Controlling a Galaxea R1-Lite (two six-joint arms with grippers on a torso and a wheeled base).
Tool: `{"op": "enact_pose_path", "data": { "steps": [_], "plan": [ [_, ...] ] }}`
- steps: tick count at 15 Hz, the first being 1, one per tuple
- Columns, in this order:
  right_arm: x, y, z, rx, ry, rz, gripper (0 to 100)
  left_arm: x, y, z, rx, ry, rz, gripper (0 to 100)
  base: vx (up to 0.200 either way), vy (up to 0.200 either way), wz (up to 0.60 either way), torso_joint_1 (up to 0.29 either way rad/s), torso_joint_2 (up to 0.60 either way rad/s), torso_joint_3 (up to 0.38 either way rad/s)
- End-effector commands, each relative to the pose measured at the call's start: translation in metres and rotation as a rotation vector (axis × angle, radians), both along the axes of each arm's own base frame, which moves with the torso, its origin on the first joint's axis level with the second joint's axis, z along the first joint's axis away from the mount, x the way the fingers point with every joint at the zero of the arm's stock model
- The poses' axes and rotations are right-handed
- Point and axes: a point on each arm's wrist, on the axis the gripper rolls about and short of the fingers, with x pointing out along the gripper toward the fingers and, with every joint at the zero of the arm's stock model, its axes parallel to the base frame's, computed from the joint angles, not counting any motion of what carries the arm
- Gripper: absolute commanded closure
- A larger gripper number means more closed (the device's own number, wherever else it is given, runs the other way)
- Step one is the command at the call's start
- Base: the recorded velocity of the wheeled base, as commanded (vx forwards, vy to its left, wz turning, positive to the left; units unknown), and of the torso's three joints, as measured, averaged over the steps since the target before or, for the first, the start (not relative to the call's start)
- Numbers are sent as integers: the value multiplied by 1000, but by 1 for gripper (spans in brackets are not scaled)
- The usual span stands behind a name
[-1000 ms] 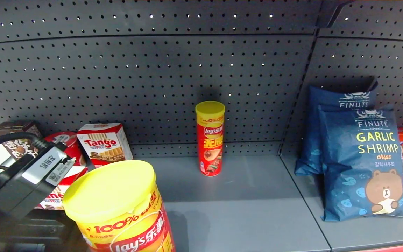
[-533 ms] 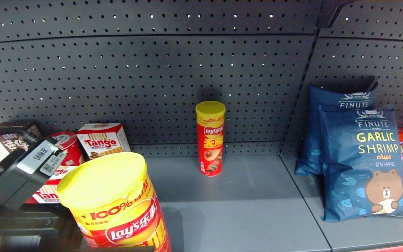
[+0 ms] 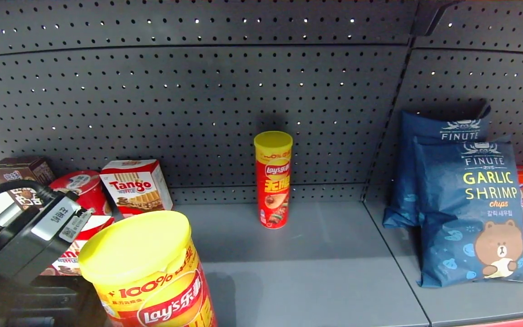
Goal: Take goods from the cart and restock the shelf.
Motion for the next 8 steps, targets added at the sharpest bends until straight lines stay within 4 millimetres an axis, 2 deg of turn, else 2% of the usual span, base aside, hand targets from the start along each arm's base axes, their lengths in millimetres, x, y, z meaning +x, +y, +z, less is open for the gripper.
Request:
{"op": "enact_pose_path", "data": {
  "steps": [1,3,5,8],
  "plan": [
    [14,-1,122,142,-59,125,0,-1,0,-1,1,4,-2,100,0,0,0,0,0,0],
    [22,0,111,-115,-16,218,0,-2,1,-6,8,12,-3,100,0,0,0,0,0,0],
    [25,1,112,-132,9,272,0,-6,3,-6,4,6,-4,100,0,0,0,0,0,0],
    [52,9,140,-152,69,328,0,-11,5,-10,6,15,-2,100,0,0,0,0,0,0]
  ]
}}
